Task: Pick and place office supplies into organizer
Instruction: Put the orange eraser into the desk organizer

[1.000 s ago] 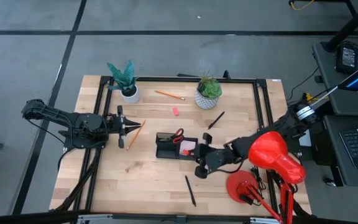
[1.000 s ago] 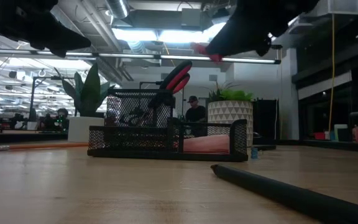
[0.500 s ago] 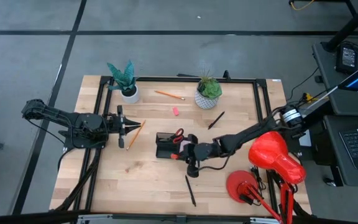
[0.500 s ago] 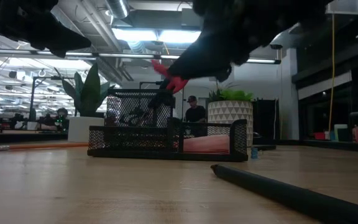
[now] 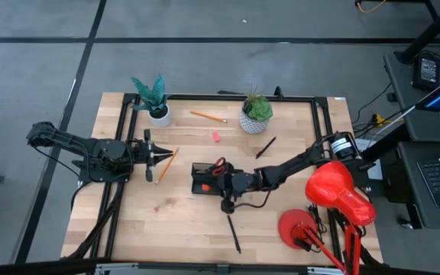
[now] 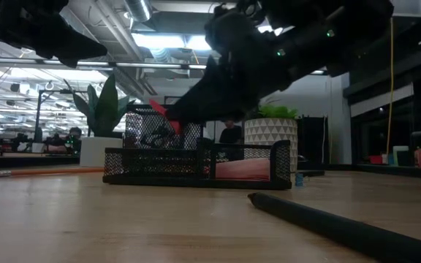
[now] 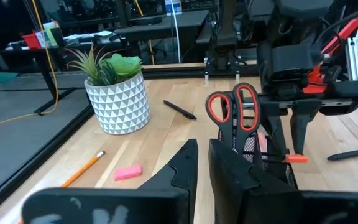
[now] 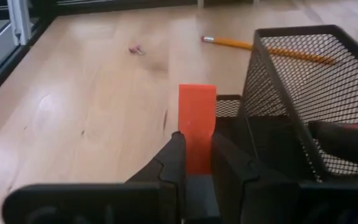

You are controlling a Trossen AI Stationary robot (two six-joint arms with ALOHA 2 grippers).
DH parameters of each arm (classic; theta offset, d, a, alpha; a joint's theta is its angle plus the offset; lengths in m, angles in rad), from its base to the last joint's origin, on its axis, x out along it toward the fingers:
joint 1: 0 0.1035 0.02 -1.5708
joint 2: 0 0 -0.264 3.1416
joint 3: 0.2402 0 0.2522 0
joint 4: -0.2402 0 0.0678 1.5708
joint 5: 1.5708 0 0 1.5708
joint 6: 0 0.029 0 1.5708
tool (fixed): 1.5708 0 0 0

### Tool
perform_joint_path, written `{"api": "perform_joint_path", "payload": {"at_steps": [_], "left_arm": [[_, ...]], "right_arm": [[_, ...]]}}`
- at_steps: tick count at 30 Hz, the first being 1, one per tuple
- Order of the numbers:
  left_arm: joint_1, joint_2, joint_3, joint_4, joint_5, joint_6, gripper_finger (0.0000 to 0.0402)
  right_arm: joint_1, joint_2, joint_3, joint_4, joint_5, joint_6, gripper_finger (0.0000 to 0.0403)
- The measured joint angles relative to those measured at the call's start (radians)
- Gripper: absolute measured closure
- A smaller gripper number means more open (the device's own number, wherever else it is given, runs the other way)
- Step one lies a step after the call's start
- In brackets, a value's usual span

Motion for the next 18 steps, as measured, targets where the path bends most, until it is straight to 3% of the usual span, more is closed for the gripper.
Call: {"api": "perform_joint_path", "payload": {"at_steps": [14, 18], "left_arm": [[0.000, 0.000, 0.000, 0.000, 0.000, 0.053, 0.0368], [0.000, 0.000, 0.000, 0.000, 0.000, 0.053, 0.0367]], "right_arm": [[-0.022, 0.000, 0.000, -0.004, 0.014, 0.002, 0.0343], [-0.023, 0.000, 0.000, -0.004, 0.018, 0.011, 0.0327]]}}
